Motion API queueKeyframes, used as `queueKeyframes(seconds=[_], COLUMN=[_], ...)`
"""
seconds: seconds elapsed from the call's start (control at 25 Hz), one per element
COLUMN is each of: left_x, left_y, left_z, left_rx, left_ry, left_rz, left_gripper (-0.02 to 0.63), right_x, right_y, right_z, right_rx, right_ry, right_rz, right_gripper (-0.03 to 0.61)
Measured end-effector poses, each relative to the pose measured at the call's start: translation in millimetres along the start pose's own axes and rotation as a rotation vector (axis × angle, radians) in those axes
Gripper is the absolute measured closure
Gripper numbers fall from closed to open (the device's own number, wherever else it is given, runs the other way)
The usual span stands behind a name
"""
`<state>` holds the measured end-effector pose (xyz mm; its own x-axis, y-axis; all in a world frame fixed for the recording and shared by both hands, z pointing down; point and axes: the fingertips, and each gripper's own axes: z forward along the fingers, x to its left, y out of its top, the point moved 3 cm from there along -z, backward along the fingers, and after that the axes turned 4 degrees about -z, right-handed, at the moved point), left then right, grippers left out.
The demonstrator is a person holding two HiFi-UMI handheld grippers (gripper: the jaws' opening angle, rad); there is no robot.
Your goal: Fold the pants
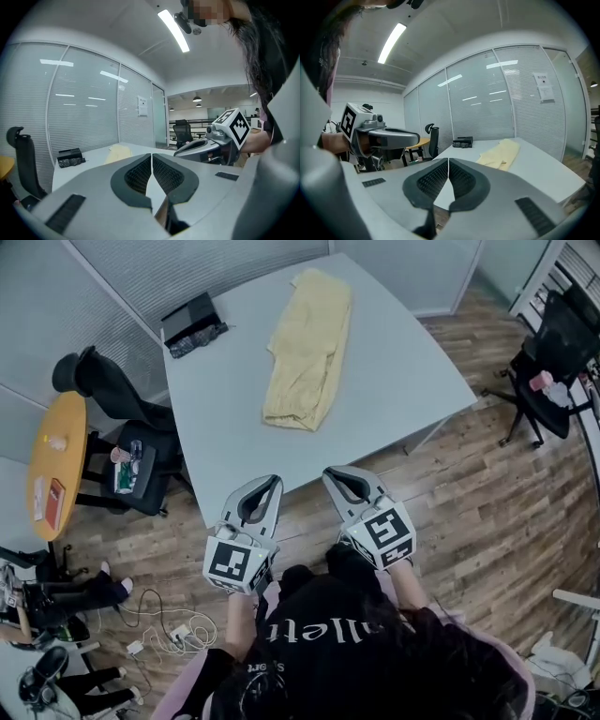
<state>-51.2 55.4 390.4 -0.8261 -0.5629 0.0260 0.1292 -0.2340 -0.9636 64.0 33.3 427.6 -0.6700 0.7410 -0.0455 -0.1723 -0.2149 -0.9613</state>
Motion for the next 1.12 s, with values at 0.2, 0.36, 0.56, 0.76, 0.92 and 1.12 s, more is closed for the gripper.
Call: queueKeyframes(seconds=[0.2, 0.36, 0.56, 0.76, 0.92, 1.12], left_x=[-2.5, 3.9, 19.3, 46.8, 61.4, 77.5], left_y=[-7.0, -12.6, -19.6, -20.8, -20.0, -26.7], left_z=[10.0, 12.8, 17.8, 32.1, 44.4, 54.8], left_rx=[0.033, 0.057, 0.078, 0.084, 0.076, 0.078], left_ry=[0.026, 0.051, 0.064, 0.063, 0.053, 0.038], left_rz=[-0.023, -0.035, -0.03, 0.0, 0.003, -0.018], left_gripper=[0.588, 0.588, 0.588, 0.588, 0.588, 0.588], right_x=[-15.1, -18.5, -24.5, -36.0, -50.1, -73.0], right_y=[-13.9, -21.8, -28.0, -30.3, -35.6, -58.4], right_z=[6.6, 17.0, 32.6, 57.1, 75.2, 108.1], right_rx=[0.023, 0.046, 0.067, 0.09, 0.118, 0.201], right_ry=[0.029, 0.052, 0.049, 0.036, 0.026, 0.02], right_rz=[0.03, 0.038, 0.036, 0.019, -0.009, -0.069], right_gripper=[0.557, 0.557, 0.557, 0.555, 0.555, 0.554])
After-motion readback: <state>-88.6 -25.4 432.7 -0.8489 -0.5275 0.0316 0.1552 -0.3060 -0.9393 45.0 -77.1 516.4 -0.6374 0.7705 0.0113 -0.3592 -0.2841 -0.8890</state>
